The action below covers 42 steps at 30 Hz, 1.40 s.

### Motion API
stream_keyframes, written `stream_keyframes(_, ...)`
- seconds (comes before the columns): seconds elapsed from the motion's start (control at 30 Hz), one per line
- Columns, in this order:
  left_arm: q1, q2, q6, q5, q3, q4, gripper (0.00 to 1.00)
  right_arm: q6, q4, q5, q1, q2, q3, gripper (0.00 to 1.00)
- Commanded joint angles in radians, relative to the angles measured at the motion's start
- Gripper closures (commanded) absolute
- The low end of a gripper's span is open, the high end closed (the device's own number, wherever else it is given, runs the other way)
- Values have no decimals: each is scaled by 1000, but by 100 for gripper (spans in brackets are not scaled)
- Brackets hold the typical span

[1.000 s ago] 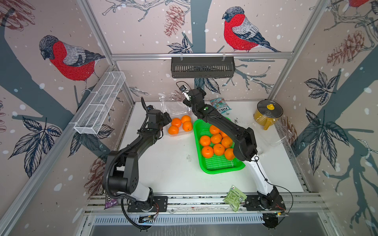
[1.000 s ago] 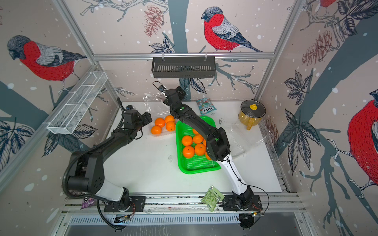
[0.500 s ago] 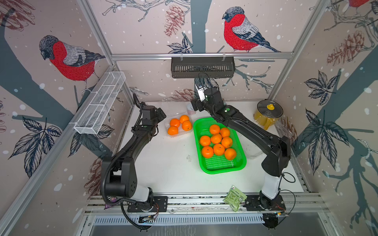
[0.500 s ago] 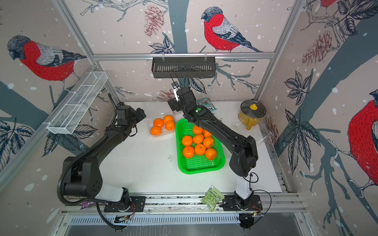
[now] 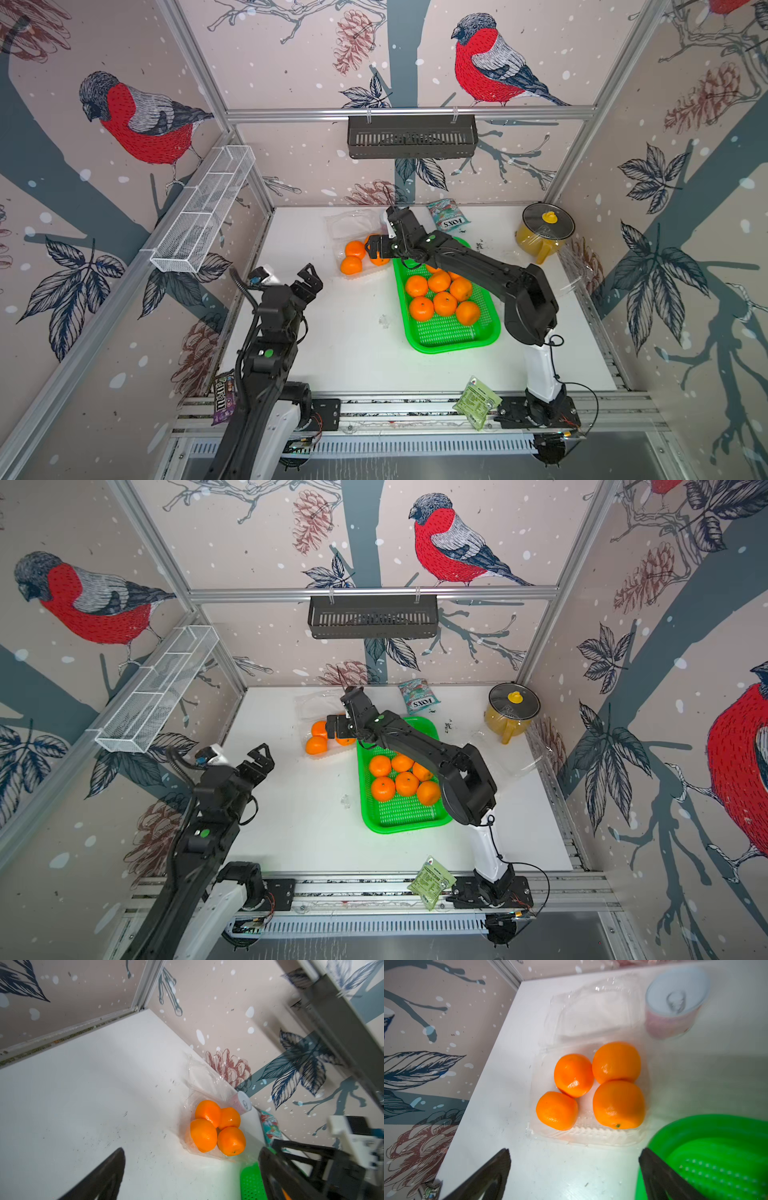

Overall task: Take oranges out of containers
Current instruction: Pick up the orange from the packing box.

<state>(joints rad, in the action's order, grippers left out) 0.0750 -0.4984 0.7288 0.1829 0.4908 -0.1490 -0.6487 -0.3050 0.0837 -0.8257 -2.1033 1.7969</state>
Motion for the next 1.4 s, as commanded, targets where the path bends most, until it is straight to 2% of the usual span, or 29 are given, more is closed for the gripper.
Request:
stream_keyframes(0.0, -1, 104, -5, 66, 30, -109, 2, -149, 37, -7, -44, -56, 63, 4)
stream_keyframes(0.17, -1, 104, -68, 50, 73, -172, 2, -166, -80, -177, -90, -165, 225, 15)
stream_keyframes(0.37, -1, 90, -57, -14, 35, -131, 1, 4, -234, -334, -84, -266, 375, 17)
stream_keyframes(0.47, -1, 95, -51, -27, 18, -110, 2, 77, -299, -347, -67, -301, 440, 19)
stream_keyframes(0.63, -1, 57, -69, -47, 8, -86, 2, 119, -415, -363, -35, -359, 536, 19)
stream_keyframes(1.03, -1, 19, -70, -58, -3, -55, 2, 219, -400, -366, -37, -423, 587, 26)
stream_keyframes(1.27, -1, 7, -67, -67, -11, -50, 2, 244, -482, -510, -37, -447, 620, 28)
stream_keyframes(1.37, -1, 5, -68, -66, -15, -46, 2, 254, -493, -516, -28, -443, 616, 28)
